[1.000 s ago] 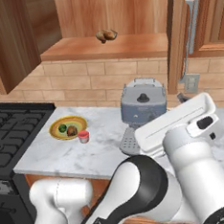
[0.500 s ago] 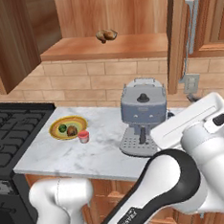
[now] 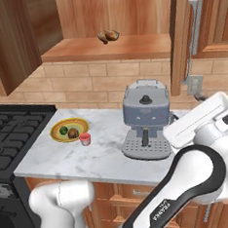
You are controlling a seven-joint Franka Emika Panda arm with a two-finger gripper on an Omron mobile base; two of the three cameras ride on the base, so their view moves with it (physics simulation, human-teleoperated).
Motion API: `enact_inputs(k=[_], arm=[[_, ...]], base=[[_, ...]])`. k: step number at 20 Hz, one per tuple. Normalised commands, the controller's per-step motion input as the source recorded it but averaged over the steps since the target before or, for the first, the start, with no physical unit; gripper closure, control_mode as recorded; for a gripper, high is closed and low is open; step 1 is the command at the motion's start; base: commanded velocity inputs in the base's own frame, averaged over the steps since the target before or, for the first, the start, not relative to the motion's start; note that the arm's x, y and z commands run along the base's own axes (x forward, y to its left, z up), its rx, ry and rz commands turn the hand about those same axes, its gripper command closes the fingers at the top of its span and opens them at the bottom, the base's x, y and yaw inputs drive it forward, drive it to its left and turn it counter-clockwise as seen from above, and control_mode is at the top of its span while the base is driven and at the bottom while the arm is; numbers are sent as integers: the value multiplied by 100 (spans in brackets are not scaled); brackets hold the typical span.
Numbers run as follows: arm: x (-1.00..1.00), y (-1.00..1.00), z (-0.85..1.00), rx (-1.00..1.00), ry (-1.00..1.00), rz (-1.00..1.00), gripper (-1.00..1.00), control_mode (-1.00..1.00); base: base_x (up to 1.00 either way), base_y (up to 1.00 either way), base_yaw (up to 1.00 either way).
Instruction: Pick the avocado and bread from the counter and place them on the plate. Then pick the jam from the cabinet and place it next to the plate. Lastly close the cabinet door.
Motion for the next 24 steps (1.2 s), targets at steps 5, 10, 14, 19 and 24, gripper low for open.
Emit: enact_inputs(k=[5, 10, 14, 19, 24], arm=[[45, -23, -9, 0, -9, 9, -100, -100], [37, -30, -4, 0, -10, 9, -100, -100], [31, -23, 0, 0, -11, 9, -100, -100], [17, -2, 0, -2, -10, 5, -100, -100], [13, 0, 0, -5, -5, 0, -100, -100]], base=[[0, 0, 0], [0, 0, 0], [0, 0, 0], [0, 0, 0], [0, 0, 0]])
